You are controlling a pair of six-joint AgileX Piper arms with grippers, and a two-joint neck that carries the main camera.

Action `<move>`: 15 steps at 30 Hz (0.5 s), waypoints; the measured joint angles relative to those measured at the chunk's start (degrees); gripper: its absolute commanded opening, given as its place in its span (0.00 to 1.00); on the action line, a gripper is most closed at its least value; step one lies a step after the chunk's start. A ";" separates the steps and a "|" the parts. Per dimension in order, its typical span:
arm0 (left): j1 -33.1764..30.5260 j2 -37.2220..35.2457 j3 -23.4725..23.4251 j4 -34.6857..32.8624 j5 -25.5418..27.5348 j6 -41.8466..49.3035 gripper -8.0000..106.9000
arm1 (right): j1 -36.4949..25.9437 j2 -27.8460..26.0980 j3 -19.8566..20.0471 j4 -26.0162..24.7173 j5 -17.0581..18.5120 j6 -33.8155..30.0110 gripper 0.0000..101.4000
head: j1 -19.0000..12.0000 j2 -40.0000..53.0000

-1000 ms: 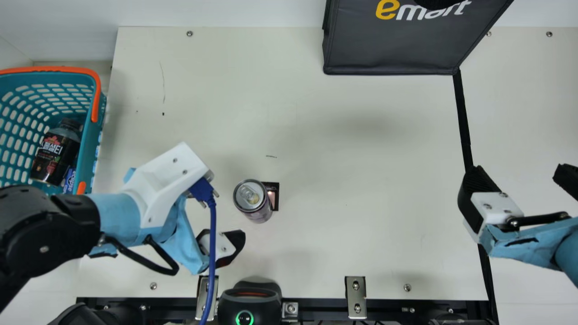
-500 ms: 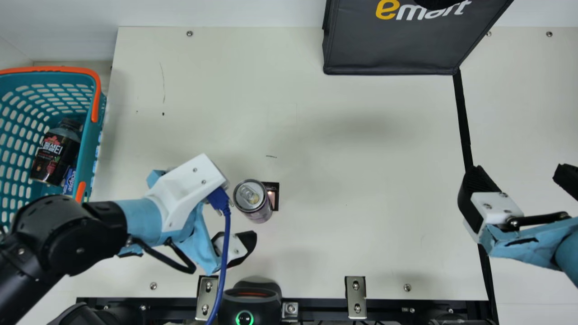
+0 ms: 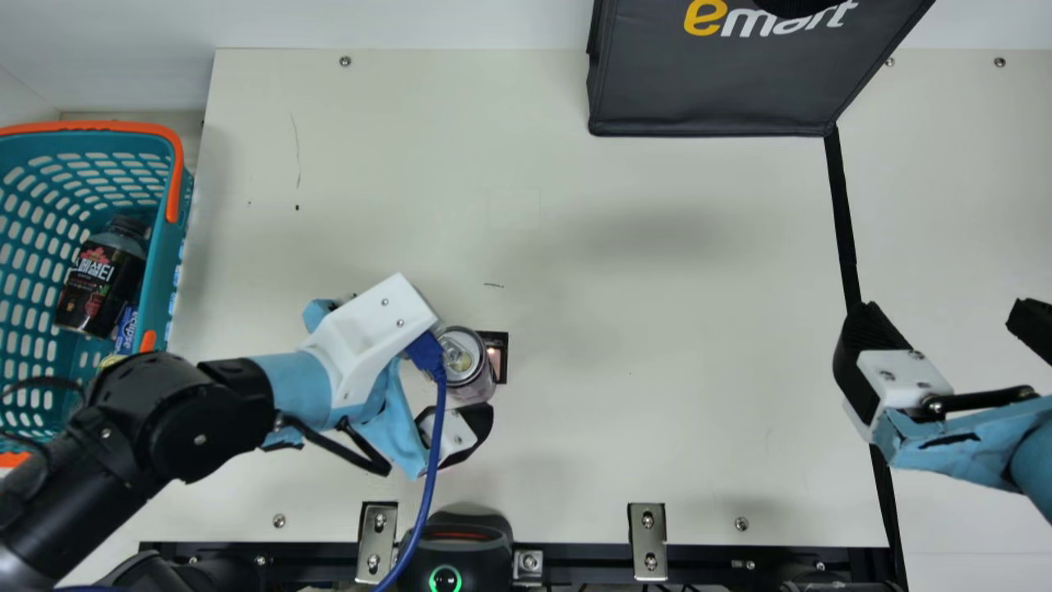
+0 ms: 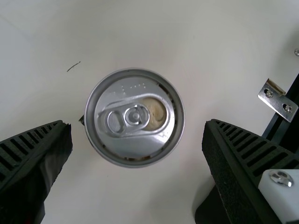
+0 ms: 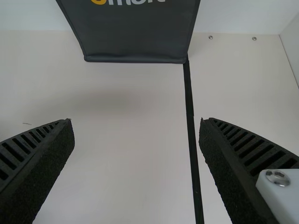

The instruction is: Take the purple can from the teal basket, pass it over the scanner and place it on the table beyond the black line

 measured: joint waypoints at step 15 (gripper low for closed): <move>-0.84 3.02 -0.79 -1.54 -3.22 0.66 0.50 | 0.00 0.00 0.00 0.00 0.00 0.00 0.94 | 0.00 -0.09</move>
